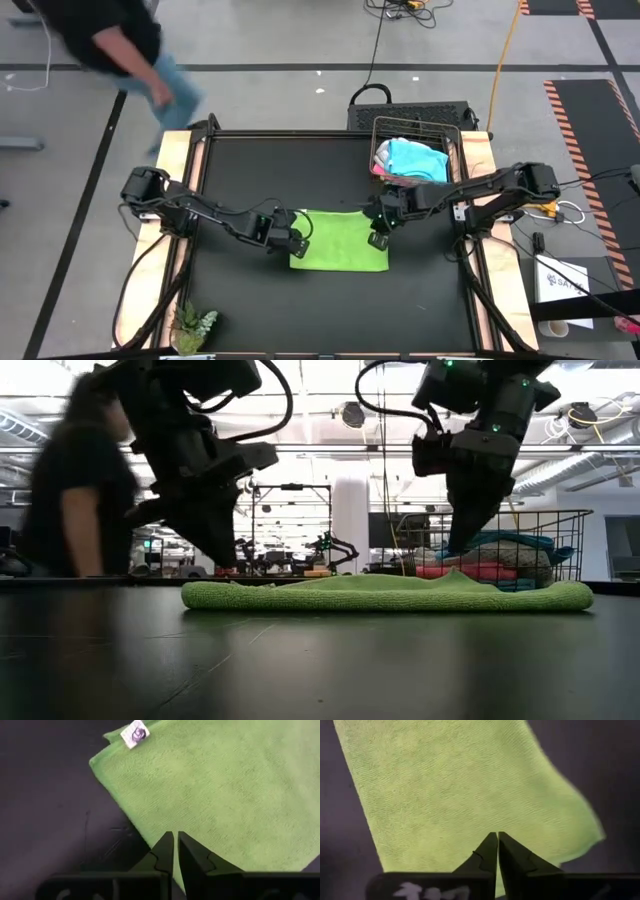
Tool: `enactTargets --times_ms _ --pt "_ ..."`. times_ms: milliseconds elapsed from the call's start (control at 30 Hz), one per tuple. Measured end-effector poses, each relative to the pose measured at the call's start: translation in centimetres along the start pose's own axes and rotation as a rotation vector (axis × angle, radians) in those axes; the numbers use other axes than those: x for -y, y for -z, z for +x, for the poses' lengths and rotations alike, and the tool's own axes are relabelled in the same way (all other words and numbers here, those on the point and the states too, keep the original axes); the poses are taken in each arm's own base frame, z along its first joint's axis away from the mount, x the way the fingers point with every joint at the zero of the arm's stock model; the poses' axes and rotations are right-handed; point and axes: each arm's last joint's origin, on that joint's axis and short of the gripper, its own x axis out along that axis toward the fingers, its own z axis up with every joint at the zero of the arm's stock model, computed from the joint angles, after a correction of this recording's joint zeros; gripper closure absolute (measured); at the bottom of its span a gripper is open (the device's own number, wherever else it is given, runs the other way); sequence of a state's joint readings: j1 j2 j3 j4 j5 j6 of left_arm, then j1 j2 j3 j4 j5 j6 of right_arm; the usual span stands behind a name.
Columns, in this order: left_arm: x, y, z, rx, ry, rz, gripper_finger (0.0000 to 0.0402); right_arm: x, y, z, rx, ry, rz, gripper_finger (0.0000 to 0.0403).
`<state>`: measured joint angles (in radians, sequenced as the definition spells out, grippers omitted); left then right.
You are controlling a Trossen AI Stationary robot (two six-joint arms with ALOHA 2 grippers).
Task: Fold microfiber towels
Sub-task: Fold the green towel
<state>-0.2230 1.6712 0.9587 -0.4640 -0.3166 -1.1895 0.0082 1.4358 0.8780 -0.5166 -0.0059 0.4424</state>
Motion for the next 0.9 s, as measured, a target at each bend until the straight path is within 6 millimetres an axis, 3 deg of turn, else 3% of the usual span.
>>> enactTargets --times_ms 400,733,900 --pt "0.3 0.3 3.1 -0.023 -0.005 -0.009 0.0376 -2.0 1.3 2.4 -0.091 0.016 0.034 0.0402" --pt "0.4 0.5 3.3 -0.049 0.007 -0.005 0.0376 -0.7 4.1 3.0 -0.256 0.119 0.057 0.0402" --pt "0.6 0.9 3.2 -0.066 0.022 0.000 0.0376 -0.7 4.0 2.2 -0.248 0.116 0.091 0.0403"
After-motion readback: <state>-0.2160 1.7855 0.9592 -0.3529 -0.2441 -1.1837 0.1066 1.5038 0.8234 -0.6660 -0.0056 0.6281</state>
